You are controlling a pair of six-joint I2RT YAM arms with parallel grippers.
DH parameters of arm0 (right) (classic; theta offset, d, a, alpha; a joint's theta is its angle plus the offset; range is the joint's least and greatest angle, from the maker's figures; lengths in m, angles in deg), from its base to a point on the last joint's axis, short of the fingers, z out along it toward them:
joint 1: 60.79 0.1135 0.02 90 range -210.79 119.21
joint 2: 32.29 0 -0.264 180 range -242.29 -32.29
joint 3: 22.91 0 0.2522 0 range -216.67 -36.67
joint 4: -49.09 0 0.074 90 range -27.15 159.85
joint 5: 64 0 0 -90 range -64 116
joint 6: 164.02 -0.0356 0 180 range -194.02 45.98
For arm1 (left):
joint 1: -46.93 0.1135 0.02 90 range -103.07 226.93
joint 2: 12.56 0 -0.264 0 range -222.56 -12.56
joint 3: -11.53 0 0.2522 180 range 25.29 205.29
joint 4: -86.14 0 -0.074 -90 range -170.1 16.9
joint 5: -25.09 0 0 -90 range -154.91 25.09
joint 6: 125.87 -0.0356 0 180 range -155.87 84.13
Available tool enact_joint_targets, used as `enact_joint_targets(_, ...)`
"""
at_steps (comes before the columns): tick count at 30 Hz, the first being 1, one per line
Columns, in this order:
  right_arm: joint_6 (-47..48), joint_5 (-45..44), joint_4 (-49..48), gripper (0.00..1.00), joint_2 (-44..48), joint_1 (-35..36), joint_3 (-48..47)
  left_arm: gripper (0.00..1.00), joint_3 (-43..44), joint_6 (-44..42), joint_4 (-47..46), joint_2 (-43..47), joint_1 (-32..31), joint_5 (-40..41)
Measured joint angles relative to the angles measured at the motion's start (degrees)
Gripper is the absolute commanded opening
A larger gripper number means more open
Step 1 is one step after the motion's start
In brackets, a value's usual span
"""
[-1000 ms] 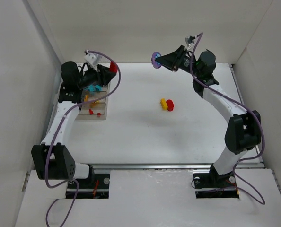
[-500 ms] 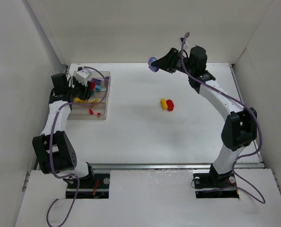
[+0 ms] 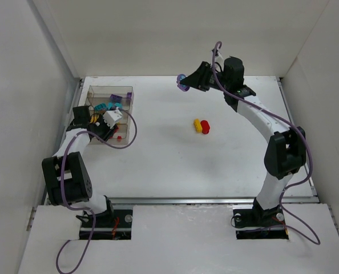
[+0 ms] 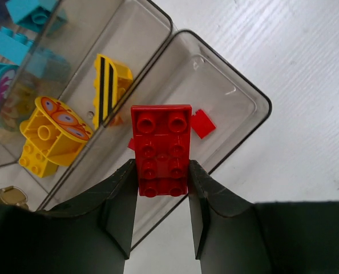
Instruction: Sort the legos into containers by color
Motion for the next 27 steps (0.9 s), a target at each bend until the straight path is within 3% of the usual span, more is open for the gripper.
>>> enact_joint_targets(2,0.2,0.0,0.3,0.00,0.0,0.0,0.0,0.25,-0.8,-2.2,0.5,0.0,0.0,0.7)
enact_joint_targets(6,0.4,0.0,0.7,0.00,0.0,0.0,0.0,0.39,-0.9,-4.1,0.5,-0.2,0.0,1.2)
enact_joint_targets(7,0.5,0.0,0.8,0.00,0.0,0.0,0.0,0.47,-0.9,-4.2,0.3,-0.2,0.0,1.2)
enact_joint_targets(12,2.5,-0.1,2.2,0.00,0.0,0.2,0.0,0.62,-0.9,-4.7,-1.0,-0.2,0.0,1.3)
enact_joint_targets(19,9.5,-0.6,5.0,0.00,1.0,1.2,0.0,0.62,0.8,-4.3,0.4,-0.2,0.0,-0.2)
enact_joint_targets(27,38.2,-2.7,5.3,0.00,11.1,7.9,7.2,0.66,16.8,-1.4,6.9,-0.2,-2.4,-14.3)
